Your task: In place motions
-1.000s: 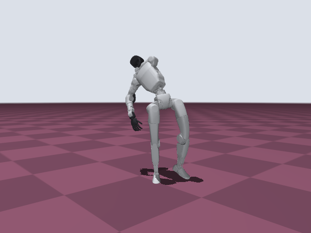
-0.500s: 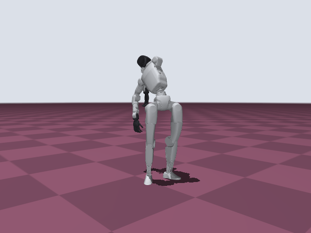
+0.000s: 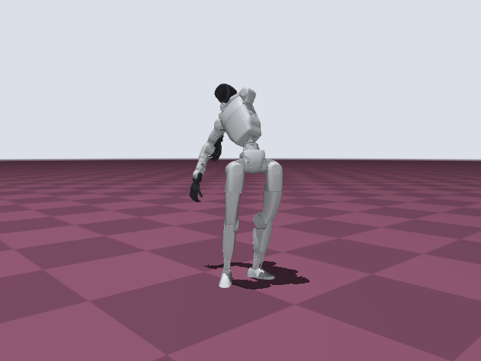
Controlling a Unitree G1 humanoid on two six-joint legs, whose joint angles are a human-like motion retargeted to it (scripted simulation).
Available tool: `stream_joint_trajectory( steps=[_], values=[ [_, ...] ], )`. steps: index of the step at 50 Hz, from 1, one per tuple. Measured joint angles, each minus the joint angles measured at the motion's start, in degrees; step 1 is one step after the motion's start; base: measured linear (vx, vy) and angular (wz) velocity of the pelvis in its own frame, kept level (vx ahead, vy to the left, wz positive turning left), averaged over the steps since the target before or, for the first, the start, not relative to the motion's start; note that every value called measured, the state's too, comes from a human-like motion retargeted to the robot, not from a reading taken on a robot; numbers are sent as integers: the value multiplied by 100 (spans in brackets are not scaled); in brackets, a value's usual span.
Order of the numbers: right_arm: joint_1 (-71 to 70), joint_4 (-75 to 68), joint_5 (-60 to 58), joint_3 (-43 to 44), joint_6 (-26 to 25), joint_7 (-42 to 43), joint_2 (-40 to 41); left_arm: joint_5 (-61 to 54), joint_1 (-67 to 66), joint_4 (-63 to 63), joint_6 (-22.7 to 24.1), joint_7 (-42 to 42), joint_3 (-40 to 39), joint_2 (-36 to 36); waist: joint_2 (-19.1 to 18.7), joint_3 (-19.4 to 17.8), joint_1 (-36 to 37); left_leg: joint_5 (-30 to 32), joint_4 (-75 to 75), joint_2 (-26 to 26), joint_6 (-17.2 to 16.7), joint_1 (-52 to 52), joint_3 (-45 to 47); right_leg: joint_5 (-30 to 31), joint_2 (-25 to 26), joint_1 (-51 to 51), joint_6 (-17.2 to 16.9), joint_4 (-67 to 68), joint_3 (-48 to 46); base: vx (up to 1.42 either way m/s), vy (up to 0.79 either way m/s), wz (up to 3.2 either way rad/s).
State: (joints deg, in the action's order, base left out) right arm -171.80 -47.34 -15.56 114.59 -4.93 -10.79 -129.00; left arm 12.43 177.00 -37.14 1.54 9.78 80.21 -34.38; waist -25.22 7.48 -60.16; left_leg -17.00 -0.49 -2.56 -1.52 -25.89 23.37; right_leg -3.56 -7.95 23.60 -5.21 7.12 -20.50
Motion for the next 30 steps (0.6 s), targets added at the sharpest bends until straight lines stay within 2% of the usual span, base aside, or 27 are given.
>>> stream_joint_trajectory(
  steps=[6,10,13,15,20,25,30],
  values=[
    [6,-1055,-523,0,69,250,0,-54,0,75,225,441,0,0,46,446,-231,-54,-66,69,85,153,-136,237,-63,-246,-95,491,-25,5,6,22],
    [166,-1781,-963,-3,92,504,0,116,0,346,380,534,0,0,58,748,-357,-117,-123,205,114,150,-23,977,-35,-699,-172,1496,297,-3,12,-21],
    [227,-2338,-1216,-3,75,681,0,408,0,740,482,485,0,0,65,761,-698,-106,-153,488,127,70,59,1704,157,-1451,-82,2864,817,-14,14,-1],
    [176,-2628,-1318,-1,60,727,0,616,0,1103,552,418,0,0,54,633,-972,-80,-150,722,123,30,75,1547,291,-1944,12,3688,848,-16,14,24],
    [-306,-3445,-1430,0,-90,706,3,877,0,2232,754,125,0,0,49,265,-1553,-81,-203,1144,107,-51,-27,929,-33,-3026,566,5517,216,-12,4,44],
    [-519,-4019,-1410,0,-41,722,7,706,0,3265,994,-340,0,0,72,295,-1872,-64,-247,1329,119,23,-218,638,-32,-3845,584,6409,172,-4,-7,42],
    [-519,-4166,-1160,0,119,1082,1,520,0,3931,1060,-661,0,0,71,479,-1923,-97,-283,1234,131,144,-185,625,-140,-3920,508,6323,228,-2,-2,-11]
  ],
)
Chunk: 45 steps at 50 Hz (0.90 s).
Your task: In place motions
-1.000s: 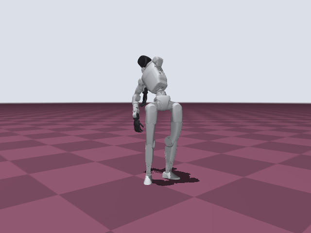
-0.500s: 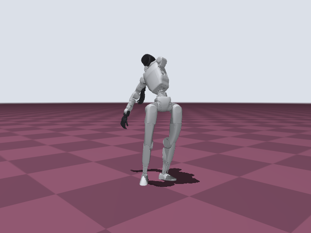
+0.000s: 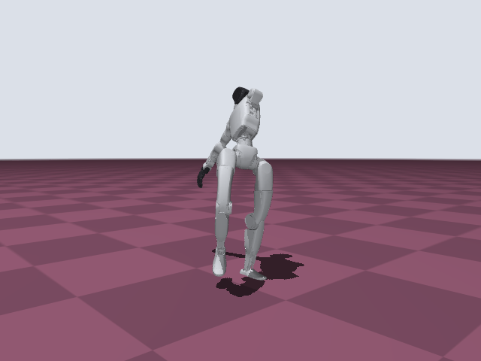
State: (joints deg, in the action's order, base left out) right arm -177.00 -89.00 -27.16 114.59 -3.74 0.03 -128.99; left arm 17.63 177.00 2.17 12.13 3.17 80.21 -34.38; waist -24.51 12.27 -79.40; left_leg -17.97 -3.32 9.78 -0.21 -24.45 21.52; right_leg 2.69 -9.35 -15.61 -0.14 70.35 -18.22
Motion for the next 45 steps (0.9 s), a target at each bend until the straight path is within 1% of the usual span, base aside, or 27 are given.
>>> stream_joint_trajectory(
  steps=[3,5,8,10,12,13,15,17,18,20,22,26,29,33,41,45],
  values=[
    [0,163,154,0,167,53,-1,-35,0,123,-76,-92,0,0,-2,106,89,-47,4,-173,-24,6,115,54,19,354,-108,-457,175,-2,-7,-50],
    [0,397,235,0,304,27,-1,-17,0,109,-146,-156,0,0,-8,203,240,-92,23,-354,-55,-9,264,122,42,776,-222,-1003,303,5,-10,-83],
    [0,814,340,0,479,-89,-1,59,0,-68,-286,-215,0,0,-15,346,532,-148,78,-633,-101,-63,500,272,255,1446,-392,-2015,640,5,-14,-93],
    [7,1222,423,0,622,-229,-1,94,0,-397,-448,-236,0,0,-14,508,845,-216,111,-954,-130,-126,669,490,409,2113,-559,-3136,983,2,-17,-115],
    [139,1583,526,0,743,-427,-1,111,0,-721,-604,-246,0,0,-40,511,1047,-225,161,-1040,-169,-140,700,-246,501,2638,-517,-4129,994,-2,-16,-92],
    [239,1769,582,0,797,-527,-1,89,0,-886,-685,-253,0,0,-49,479,1177,-241,173,-1042,-217,-182,775,-687,367,2890,-399,-4567,595,4,-12,-84],
    [530,2166,690,0,875,-750,-1,-22,0,-1354,-876,-331,0,0,-25,569,1488,-271,176,-1126,-333,-295,777,-1166,334,3303,-72,-5421,209,14,-17,-63],
    [769,2493,732,0,905,-952,-1,-69,0,-1676,-982,-380,0,0,-29,635,1888,-273,188,-1183,-418,-291,897,-983,287,3432,-113,-5842,342,9,-28,-58],
    [906,2689,723,0,925,-1087,-1,-75,0,-1877,-1057,-373,0,0,-46,578,2092,-255,196,-1119,-448,-278,980,-851,242,3433,-238,-5992,409,-12,-30,-35],
    [1111,3162,664,0,977,-1294,-1,-111,0,-2236,-1144,-226,0,0,-54,526,2351,-214,165,-1009,-525,-213,953,-640,241,3447,-305,-6282,434,-23,-29,-13],
    [1274,3727,511,-11,1058,-1357,-1,-173,0,-2571,-1142,15,0,0,-36,543,2464,-201,100,-994,-542,-134,956,-514,360,3466,-179,-6507,439,-12,-20,-13],
    [1444,4636,124,-56,1154,-1343,-1,-143,0,-3183,-1182,496,0,0,-52,542,2368,-186,53,-867,-613,-57,1026,-444,414,3505,-139,-6707,348,-7,-1,17],
    [1450,4852,67,-4,1064,-1316,-1,-20,0,-3414,-1272,861,0,0,-65,522,2310,-155,79,-828,-627,25,1025,-480,499,3532,-94,-6789,233,4,-1,31],
    [1466,4636,174,-1,747,-1343,-1,27,0,-3439,-1234,1164,0,0,-59,583,2182,-122,93,-789,-649,93,960,-519,519,3595,-88,-6859,32,5,-7,43],
    [1178,3047,478,0,-42,-1255,-1,-10,0,-3042,-1028,924,0,0,-54,673,2046,-112,83,-833,-634,76,716,-593,498,3819,-101,-6929,-265,3,2,30],
    [953,2482,581,0,-251,-1244,-1,63,0,-2847,-983,712,0,0,-54,696,1991,-122,102,-862,-632,80,654,-611,488,3853,-111,-6953,-331,1,1,5]
  ],
)
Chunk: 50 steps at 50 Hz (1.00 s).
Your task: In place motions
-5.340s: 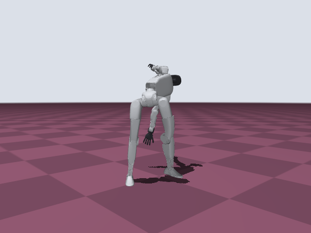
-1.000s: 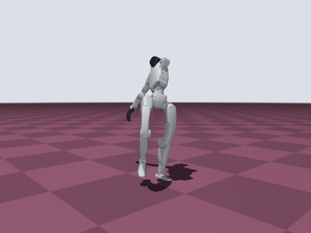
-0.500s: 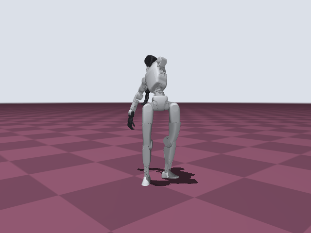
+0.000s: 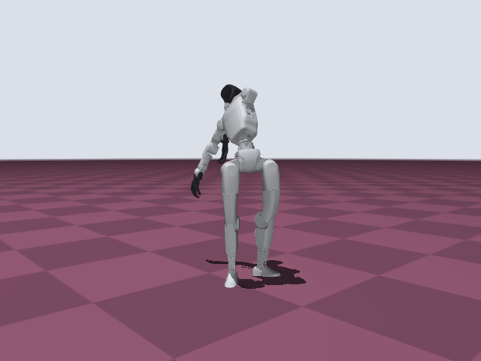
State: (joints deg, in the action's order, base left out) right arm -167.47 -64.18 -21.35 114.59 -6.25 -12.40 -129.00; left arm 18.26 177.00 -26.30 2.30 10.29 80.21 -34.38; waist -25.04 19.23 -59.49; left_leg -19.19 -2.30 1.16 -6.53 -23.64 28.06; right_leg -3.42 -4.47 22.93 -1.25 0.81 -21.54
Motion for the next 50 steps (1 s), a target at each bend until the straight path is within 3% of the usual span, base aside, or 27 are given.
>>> stream_joint_trajectory(
  steps=[18,25,28,30,33,34,37,42,47,50],
  values=[
    [330,-75,-121,-3,449,294,0,660,0,639,-216,-424,0,0,-30,-200,-115,-38,-18,93,-93,-98,-161,-10,37,67,18,71,24,-1,-1,0],
    [357,338,-28,-28,560,487,0,714,0,449,-384,-386,0,0,-62,-597,13,81,-324,194,-207,-138,-262,-73,25,273,98,63,-27,-8,-3,0],
    [302,655,8,-62,560,480,0,453,0,-90,-594,-206,0,0,-48,-799,115,556,-826,254,-150,-31,-271,-91,-82,398,134,64,-34,-10,-2,-15],
    [253,886,73,-136,521,439,0,201,0,-611,-750,-105,0,0,-19,-831,248,1286,-1491,338,-101,187,-347,-101,-285,476,142,72,-15,-23,-9,-25],
    [161,1303,275,-232,510,341,0,-73,0,-1399,-878,33,0,0,40,-770,595,2316,-2913,240,470,1001,-570,-63,-734,527,123,82,-15,-25,-17,-32],
    [128,1449,372,-271,502,283,0,-125,0,-1684,-903,83,0,0,54,-707,749,2345,-3480,200,601,1365,-591,-39,-889,509,128,92,-43,-19,-16,-35],
    [38,1902,675,-266,462,86,0,-211,0,-2432,-961,226,0,0,57,-550,1099,1906,-5012,390,793,2319,-270,3,-1211,389,171,171,-164,-13,-11,-5],
    [174,3324,1559,-167,394,-237,0,-421,0,-3885,-1121,168,0,0,-12,-945,1542,1012,-7535,1106,913,3911,253,-41,-1169,220,468,414,147,-13,-4,-62],
    [-46,4786,1768,-323,558,-497,0,-565,0,-4450,-1274,130,0,0,-57,-1333,2164,549,-8655,1466,1147,4700,789,-26,-1175,62,713,526,541,0,6,-81],
    [-347,5332,1670,-406,607,-448,0,-768,0,-4288,-1156,165,0,0,-57,-1484,2515,649,-8555,1407,1060,4727,798,-60,-1257,-52,723,631,673,1,4,-30]
  ],
)
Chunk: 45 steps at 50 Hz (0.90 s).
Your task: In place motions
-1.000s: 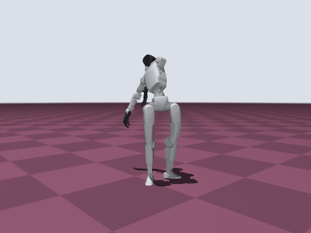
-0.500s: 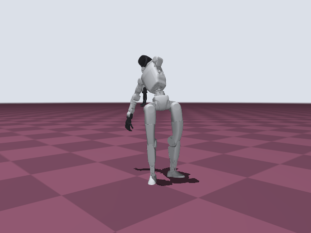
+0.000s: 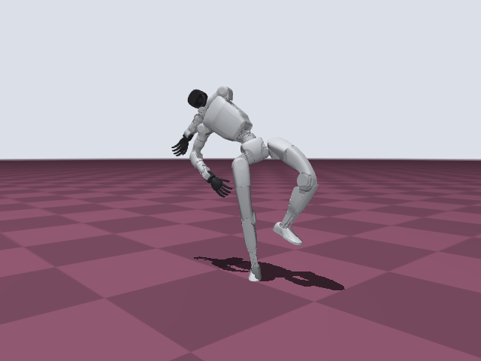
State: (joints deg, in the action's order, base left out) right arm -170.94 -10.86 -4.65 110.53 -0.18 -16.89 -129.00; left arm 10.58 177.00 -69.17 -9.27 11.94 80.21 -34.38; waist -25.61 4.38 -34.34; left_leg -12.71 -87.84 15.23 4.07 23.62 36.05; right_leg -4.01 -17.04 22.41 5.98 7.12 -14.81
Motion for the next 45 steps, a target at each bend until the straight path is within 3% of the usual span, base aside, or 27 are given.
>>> stream_joint_trajectory(
  steps=[7,12,15,17,19,22,26,33,45],
  values=[
    [-60,490,316,-89,-30,-1,0,9,0,1014,282,-18,0,0,5,243,-197,541,1687,-308,-191,-1225,-316,-171,50,62,-194,0,-420,8,5,64],
    [37,314,197,-66,-92,-127,0,25,0,2039,416,37,0,0,5,388,-627,1122,4412,-1069,-637,-2892,-977,-333,346,282,-315,-29,-710,20,11,81],
    [87,236,90,-41,-70,-180,0,40,0,2686,527,90,0,0,-52,329,-977,1464,6213,-1356,-918,-3874,-1535,-478,769,393,-344,-12,-815,19,13,85],
    [193,90,-47,-89,-59,-191,0,96,0,3106,589,85,0,0,-112,380,-1453,188,7571,-1505,-1272,-4732,-1585,-586,1098,524,-383,-7,-973,25,8,129],
    [276,-87,-186,-96,-73,-175,0,151,0,3357,596,42,0,0,-109,354,-1855,-297,8210,-1416,-1136,-5187,-1149,-649,1283,763,-455,-73,-1104,30,8,94],
    [388,-432,-305,-64,-170,-98,0,257,0,3677,573,-114,0,0,-96,395,-2263,-67,8578,-1389,-1268,-5322,-1332,-640,1354,984,-574,-283,-1217,14,15,51],
    [538,-906,-288,-123,-286,52,0,532,0,4169,614,-338,0,0,-72,455,-2542,-36,8775,-1503,-1075,-5319,-1441,-500,1360,1077,-685,-485,-1377,4,1,36],
    [407,-1304,-751,-283,-230,279,0,1081,0,4575,615,-371,0,0,-47,314,-2346,-155,8777,-1636,-945,-5270,-1198,-249,1230,911,-750,-590,-1249,8,2,-39],
    [6,-1979,-1081,73,-43,112,0,725,0,3692,206,-403,0,0,-22,360,-2055,-416,8801,-1772,-768,-5142,-980,-204,1114,526,-894,-378,-914,17,8,-21]
  ],
)
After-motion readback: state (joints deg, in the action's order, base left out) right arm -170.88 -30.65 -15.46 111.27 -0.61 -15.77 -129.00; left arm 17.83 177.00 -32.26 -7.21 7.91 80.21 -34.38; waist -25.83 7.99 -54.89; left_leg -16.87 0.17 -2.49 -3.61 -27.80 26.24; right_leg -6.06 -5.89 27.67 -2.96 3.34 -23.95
